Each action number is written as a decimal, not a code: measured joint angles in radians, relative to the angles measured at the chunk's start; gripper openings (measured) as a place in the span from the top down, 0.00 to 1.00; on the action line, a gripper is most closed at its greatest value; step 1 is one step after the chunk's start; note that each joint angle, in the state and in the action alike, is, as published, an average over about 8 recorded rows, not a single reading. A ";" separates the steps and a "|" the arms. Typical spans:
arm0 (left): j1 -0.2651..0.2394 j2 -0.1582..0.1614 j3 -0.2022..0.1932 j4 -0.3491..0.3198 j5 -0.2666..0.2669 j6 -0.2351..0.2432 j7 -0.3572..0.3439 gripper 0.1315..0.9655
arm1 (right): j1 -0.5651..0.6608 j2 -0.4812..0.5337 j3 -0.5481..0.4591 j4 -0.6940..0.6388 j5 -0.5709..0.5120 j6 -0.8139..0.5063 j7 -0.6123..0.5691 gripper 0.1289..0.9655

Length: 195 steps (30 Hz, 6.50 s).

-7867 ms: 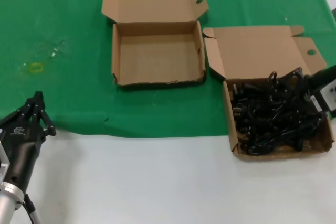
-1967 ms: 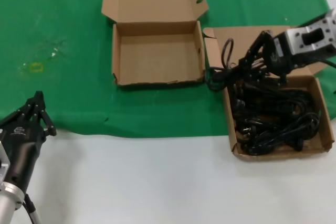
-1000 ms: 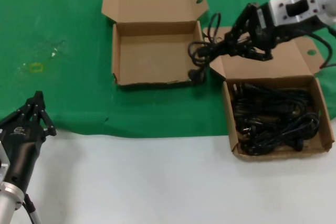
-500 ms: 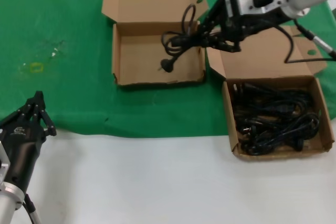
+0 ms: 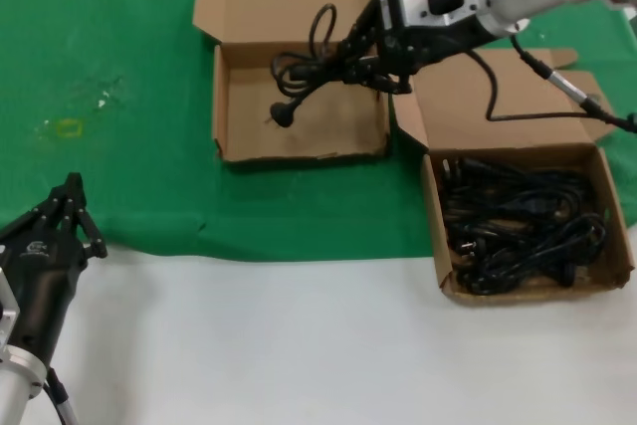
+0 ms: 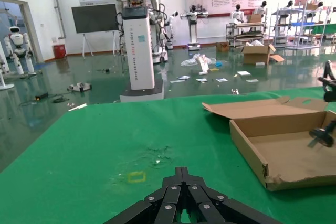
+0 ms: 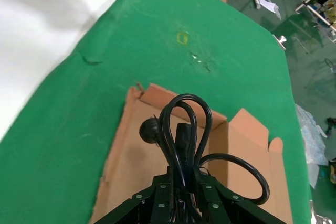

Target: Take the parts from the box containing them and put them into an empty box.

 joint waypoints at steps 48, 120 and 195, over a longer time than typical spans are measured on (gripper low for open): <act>0.000 0.000 0.000 0.000 0.000 0.000 0.000 0.99 | -0.051 -0.137 -0.192 -0.205 0.322 0.296 -0.209 0.91; 0.000 0.000 0.000 0.000 0.000 0.000 0.000 0.71 | -0.367 -0.075 -0.130 0.111 0.569 0.519 -0.134 0.01; 0.000 0.000 0.000 0.000 0.000 0.000 0.000 0.00 | -1.464 0.153 0.540 1.269 0.491 1.045 0.511 0.00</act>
